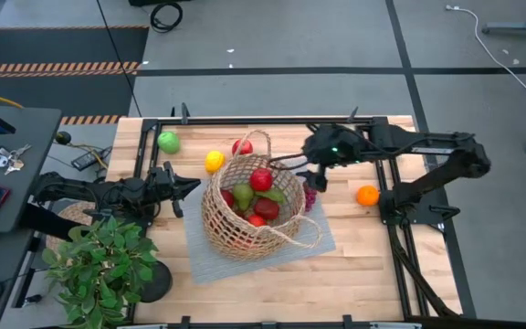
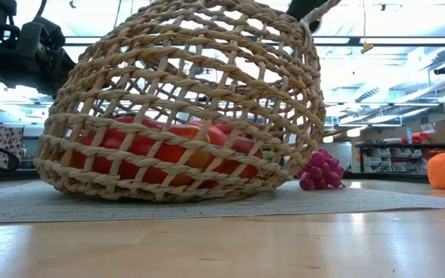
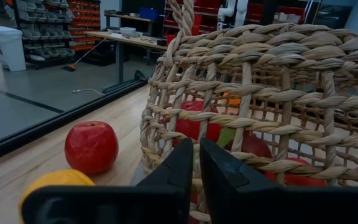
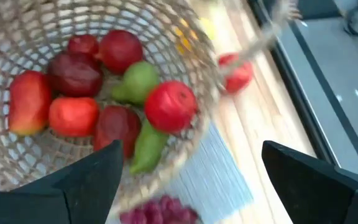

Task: Build produce basket
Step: Put the orange into the basket

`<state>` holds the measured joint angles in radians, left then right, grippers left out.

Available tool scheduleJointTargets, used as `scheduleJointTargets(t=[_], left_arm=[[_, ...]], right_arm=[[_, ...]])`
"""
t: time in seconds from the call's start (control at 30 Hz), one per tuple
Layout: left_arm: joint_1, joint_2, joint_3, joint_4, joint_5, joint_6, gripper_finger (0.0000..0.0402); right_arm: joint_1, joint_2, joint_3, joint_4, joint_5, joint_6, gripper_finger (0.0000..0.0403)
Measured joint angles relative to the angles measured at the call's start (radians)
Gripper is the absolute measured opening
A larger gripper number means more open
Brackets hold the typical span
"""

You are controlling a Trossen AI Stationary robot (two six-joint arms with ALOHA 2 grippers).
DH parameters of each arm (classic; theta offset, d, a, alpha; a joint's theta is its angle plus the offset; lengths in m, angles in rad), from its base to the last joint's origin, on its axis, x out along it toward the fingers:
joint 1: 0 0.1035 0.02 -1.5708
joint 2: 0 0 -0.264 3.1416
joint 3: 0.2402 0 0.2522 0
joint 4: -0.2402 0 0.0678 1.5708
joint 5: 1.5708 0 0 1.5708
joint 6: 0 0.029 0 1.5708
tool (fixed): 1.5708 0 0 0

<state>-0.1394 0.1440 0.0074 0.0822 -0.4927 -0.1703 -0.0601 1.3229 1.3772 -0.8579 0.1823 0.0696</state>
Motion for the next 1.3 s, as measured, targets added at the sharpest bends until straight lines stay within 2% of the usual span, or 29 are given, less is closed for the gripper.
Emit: scheduleJointTargets(t=[0.27,0.53,0.73,1.03,1.3], left_arm=[[0.0,0.0,0.0,0.0,0.0,0.0,0.0037],[0.0,0.0,0.0,0.0,0.0,0.0,0.0038],[0.0,0.0,0.0,0.0,0.0,0.0,0.0032],[0.0,0.0,0.0,0.0,0.0,0.0,0.004],[0.0,0.0,0.0,0.0,0.0,0.0,0.0033]], right_arm=[[-0.007,-0.185,-0.189,-0.121,0.112,0.305,0.0384],[-0.053,-0.237,-0.363,-0.333,0.015,0.504,0.0384],[-0.066,-0.241,-0.5,-0.36,-0.114,0.534,0.0384],[-0.115,-0.256,-0.639,-0.351,-0.143,0.562,0.0386],[-0.208,-0.227,-0.646,-0.355,-0.15,0.504,0.0398]])
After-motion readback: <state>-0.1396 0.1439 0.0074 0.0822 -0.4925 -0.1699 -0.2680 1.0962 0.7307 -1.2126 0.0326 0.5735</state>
